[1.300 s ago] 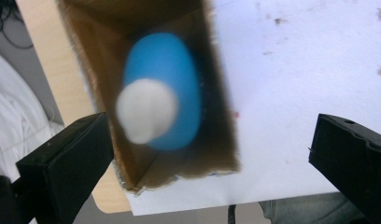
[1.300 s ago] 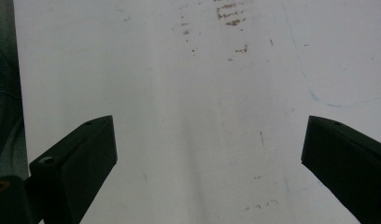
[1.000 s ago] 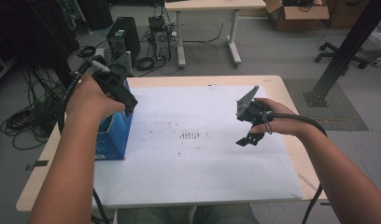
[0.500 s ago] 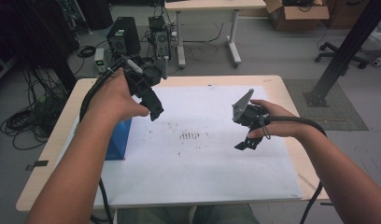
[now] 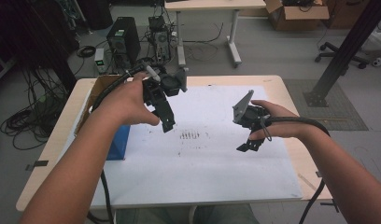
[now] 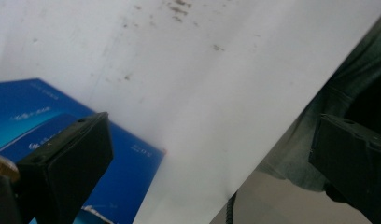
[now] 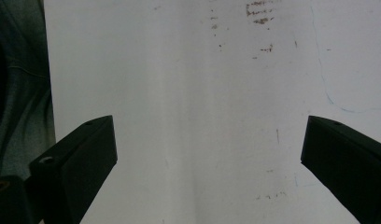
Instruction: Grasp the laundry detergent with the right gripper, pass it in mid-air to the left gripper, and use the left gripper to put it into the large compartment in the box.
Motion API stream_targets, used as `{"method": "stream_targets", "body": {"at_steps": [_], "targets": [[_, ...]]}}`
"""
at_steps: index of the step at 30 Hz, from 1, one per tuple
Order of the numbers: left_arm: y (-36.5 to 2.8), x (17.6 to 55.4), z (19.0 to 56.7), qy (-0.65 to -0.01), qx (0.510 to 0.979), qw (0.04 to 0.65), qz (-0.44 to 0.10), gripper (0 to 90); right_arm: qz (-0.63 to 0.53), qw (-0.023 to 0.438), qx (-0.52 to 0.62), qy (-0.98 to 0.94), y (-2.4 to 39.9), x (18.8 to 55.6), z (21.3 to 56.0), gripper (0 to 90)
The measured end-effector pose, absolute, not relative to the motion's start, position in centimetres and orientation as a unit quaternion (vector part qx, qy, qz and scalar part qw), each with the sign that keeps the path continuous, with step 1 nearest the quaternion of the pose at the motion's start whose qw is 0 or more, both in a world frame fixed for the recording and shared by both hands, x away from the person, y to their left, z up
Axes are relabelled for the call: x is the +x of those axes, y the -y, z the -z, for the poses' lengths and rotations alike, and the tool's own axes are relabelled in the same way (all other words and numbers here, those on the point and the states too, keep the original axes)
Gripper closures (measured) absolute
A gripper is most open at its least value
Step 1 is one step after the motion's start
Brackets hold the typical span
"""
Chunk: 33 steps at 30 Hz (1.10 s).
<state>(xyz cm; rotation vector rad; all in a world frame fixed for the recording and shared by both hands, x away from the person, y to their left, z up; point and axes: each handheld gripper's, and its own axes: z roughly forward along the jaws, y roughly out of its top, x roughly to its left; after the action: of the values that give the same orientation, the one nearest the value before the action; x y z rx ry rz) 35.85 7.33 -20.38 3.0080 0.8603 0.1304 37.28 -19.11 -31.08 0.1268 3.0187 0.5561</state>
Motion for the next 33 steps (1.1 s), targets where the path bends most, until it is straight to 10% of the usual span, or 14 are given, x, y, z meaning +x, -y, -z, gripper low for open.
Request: {"method": "stream_targets", "body": {"at_steps": [33], "targets": [[-5.2,35.9,22.3,-0.137,0.990,-0.021,-0.002,0.2,-0.152,0.028,0.042,-0.987,18.6,38.9,30.6,3.6]]}}
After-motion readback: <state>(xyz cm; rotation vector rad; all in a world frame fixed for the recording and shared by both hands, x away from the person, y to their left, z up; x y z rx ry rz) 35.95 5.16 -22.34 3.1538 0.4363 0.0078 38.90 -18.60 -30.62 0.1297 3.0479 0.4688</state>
